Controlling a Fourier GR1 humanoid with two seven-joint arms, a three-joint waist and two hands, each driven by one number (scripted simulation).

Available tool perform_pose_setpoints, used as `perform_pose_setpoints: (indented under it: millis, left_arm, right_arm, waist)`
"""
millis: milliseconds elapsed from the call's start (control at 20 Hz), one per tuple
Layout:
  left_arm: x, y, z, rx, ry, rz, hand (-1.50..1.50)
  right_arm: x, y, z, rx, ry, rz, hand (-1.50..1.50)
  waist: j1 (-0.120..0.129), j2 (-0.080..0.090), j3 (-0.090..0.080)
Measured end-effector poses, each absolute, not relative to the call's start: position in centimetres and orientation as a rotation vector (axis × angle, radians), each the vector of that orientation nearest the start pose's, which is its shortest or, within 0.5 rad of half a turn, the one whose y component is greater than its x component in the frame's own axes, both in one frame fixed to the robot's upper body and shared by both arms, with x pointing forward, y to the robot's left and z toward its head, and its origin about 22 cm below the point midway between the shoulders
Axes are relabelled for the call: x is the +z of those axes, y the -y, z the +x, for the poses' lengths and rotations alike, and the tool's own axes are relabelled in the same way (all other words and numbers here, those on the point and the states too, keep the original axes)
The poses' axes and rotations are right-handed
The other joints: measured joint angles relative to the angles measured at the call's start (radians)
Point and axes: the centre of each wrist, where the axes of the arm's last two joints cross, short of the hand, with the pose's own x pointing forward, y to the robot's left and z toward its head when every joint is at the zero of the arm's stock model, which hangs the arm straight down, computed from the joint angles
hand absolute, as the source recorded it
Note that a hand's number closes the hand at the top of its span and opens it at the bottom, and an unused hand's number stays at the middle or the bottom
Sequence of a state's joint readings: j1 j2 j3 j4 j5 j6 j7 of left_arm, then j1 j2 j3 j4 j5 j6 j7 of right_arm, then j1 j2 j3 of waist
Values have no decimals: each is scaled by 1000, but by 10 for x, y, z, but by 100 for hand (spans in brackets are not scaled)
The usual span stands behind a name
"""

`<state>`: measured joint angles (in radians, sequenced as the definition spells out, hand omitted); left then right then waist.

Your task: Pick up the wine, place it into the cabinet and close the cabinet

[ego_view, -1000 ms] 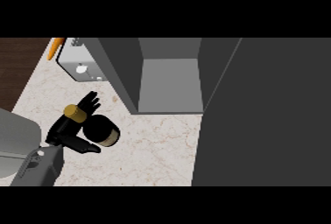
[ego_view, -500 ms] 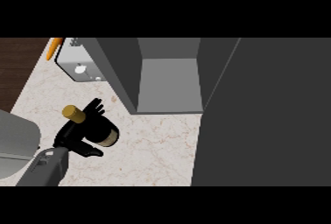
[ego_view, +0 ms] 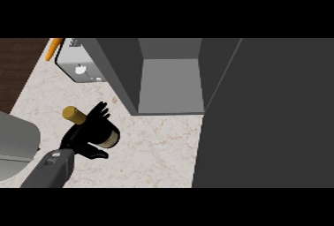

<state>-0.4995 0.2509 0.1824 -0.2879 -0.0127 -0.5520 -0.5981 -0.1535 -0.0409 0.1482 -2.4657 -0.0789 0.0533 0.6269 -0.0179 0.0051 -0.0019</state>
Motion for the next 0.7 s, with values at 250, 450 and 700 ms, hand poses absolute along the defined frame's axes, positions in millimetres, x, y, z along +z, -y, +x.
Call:
perform_pose_setpoints:
  millis: [250, 450, 700]
  left_arm:
    - [-122, -305, 296, -141, 1355, -395, -150]
    - [-123, -300, 297, -135, 1387, -388, -150]
    - [-128, -288, 296, -97, 1404, -389, 150]
  right_arm:
    - [210, 199, 155, 262, 1938, 244, -150]
    - [205, 199, 153, 271, 1938, 243, -150]
    - [206, 199, 155, 277, 1941, 248, -150]
  waist:
    - [-2, -1, 0]
    - [-1, -1, 0]
    - [2, -1, 1]
